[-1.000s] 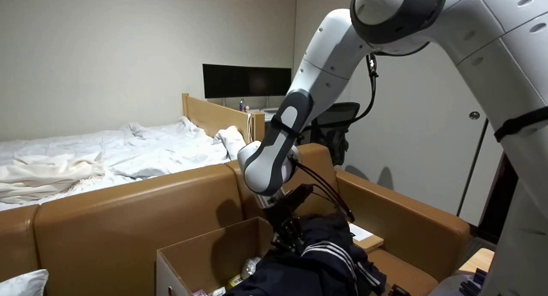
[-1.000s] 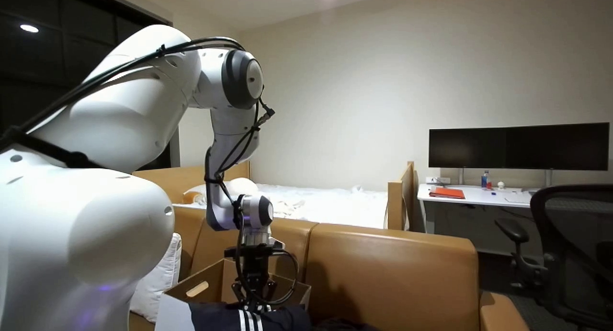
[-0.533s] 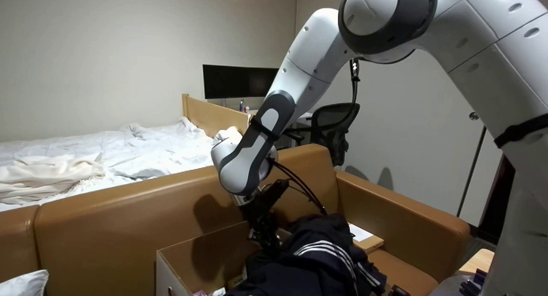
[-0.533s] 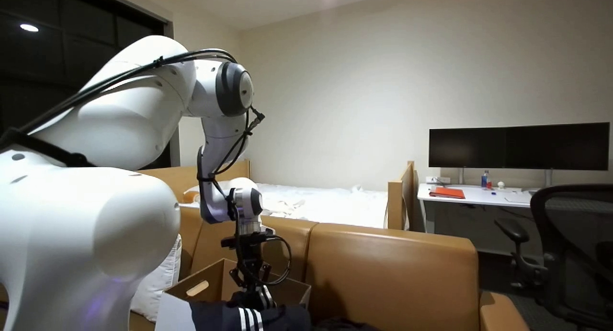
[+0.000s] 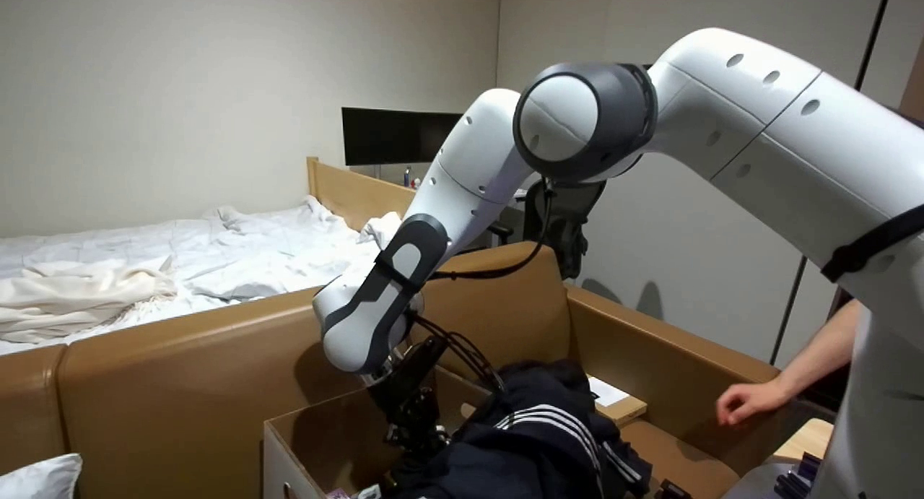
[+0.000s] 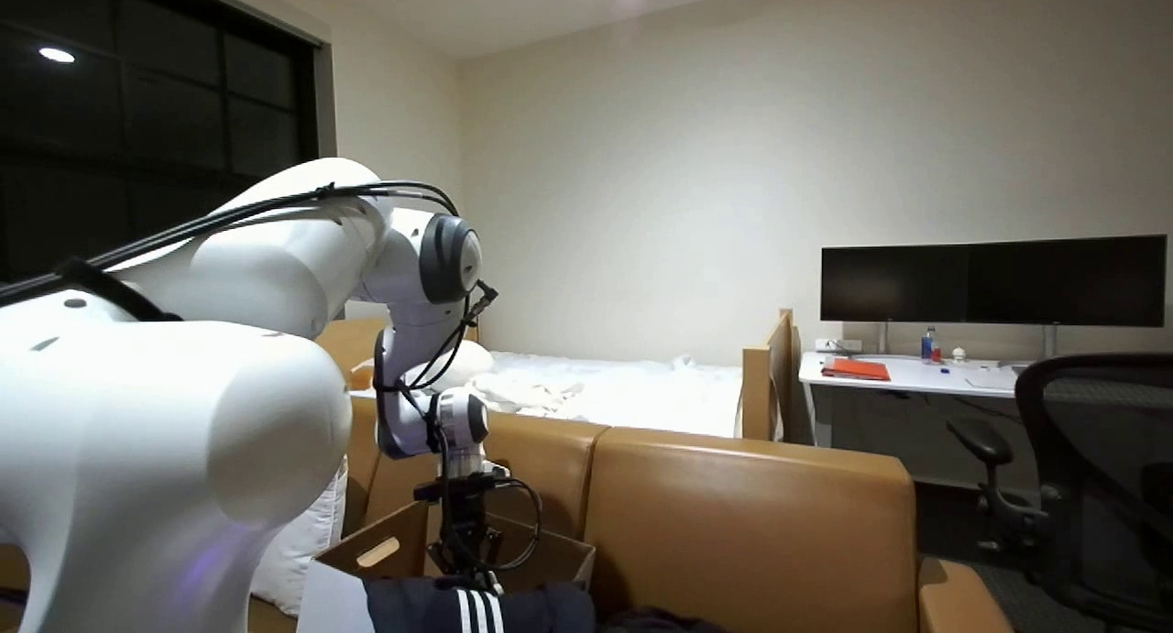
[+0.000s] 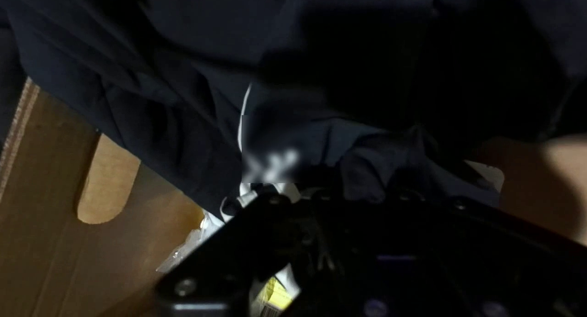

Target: Put the black trousers in the box

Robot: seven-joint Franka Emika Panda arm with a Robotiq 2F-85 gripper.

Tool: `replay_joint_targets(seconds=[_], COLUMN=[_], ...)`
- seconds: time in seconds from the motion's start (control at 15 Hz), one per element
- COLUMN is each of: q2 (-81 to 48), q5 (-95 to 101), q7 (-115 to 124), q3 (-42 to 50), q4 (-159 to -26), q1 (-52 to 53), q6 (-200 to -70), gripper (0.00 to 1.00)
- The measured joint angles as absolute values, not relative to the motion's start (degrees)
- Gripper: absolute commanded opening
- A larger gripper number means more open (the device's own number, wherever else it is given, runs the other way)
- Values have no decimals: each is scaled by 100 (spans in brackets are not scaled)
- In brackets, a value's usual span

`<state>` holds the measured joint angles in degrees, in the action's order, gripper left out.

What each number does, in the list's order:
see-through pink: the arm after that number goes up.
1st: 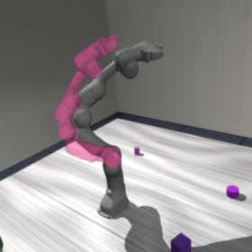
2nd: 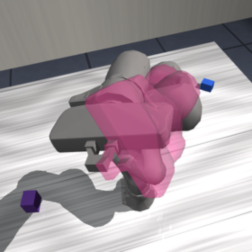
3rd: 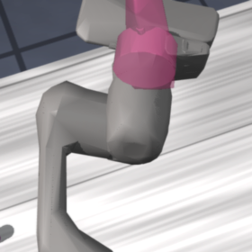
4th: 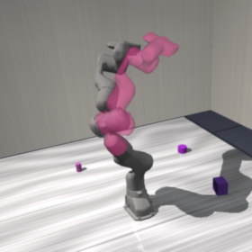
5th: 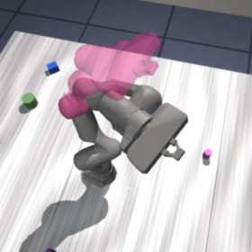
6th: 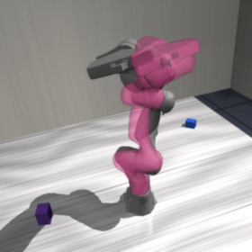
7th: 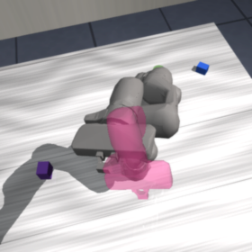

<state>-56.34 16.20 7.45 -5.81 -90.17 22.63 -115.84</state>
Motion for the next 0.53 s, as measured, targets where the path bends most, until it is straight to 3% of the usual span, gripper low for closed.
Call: replay_joint_targets(seconds=[0.53], q2=[-5787], q5=[1619], q7=[734], q3=[-486], q4=[-8496], q1=[2241], q6=[-11383], gripper=[3])
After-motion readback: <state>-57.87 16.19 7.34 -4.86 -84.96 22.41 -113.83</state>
